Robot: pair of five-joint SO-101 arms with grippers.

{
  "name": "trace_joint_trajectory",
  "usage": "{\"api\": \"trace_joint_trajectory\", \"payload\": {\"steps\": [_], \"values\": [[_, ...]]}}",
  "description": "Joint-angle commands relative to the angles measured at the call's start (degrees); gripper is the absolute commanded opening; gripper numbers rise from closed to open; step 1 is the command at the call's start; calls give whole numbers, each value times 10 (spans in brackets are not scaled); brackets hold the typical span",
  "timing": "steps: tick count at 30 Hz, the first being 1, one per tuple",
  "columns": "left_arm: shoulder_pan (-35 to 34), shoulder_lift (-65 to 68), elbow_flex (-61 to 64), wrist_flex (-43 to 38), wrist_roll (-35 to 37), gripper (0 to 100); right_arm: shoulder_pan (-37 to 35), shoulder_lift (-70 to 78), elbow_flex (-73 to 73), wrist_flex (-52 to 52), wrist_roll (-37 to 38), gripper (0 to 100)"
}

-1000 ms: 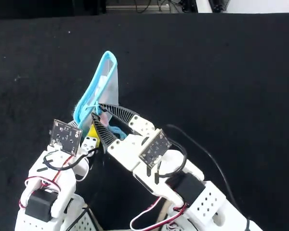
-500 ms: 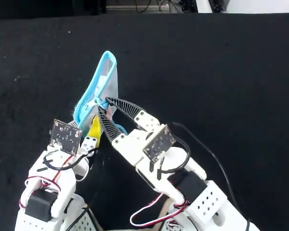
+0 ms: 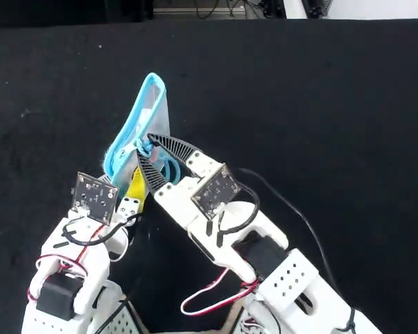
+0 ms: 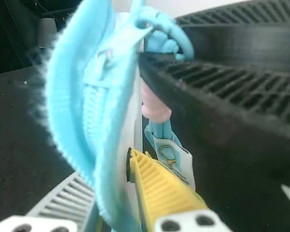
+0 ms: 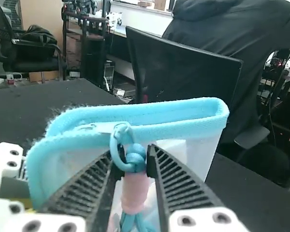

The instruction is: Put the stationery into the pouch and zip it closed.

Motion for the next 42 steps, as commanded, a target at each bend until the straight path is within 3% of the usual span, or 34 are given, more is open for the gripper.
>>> {"api": "trace_joint_trajectory", "payload": {"steps": [1,17,22,27,32,42], "values": [[-3,4,8,5,6,30,11,-32,-17,-10,-5,81],[-3,4,13,4,6,30,11,-88,2,14,-2,81],[-3,4,13,4,6,30,12,-88,1,11,-4,18],[-3,4,13,4,6,30,67,-95,-7,10,-18,11],[-2,4,13,4,6,30,134,-89,-8,4,-124,11],[52,5,29,4,2,30,207,-89,4,-22,-134,11]]}}
